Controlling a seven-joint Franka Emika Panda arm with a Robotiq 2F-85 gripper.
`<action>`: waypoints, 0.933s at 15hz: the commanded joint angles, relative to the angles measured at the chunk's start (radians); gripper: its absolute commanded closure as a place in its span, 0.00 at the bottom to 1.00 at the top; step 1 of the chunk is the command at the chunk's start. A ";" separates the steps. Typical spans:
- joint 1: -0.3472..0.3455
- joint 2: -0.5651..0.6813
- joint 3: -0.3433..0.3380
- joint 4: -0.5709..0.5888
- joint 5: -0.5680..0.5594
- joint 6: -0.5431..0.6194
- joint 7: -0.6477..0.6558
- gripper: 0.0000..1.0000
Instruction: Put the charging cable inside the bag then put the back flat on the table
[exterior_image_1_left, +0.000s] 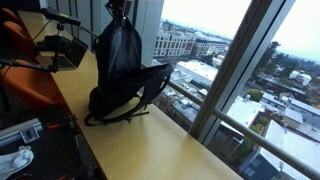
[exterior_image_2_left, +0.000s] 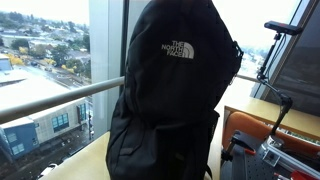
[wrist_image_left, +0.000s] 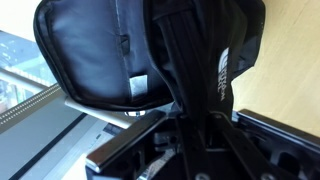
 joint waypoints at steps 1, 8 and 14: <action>0.026 -0.030 0.015 0.071 -0.013 -0.053 0.039 0.98; 0.136 -0.037 0.124 0.059 -0.136 -0.114 0.302 0.98; 0.146 -0.017 0.125 0.062 -0.160 -0.131 0.352 0.98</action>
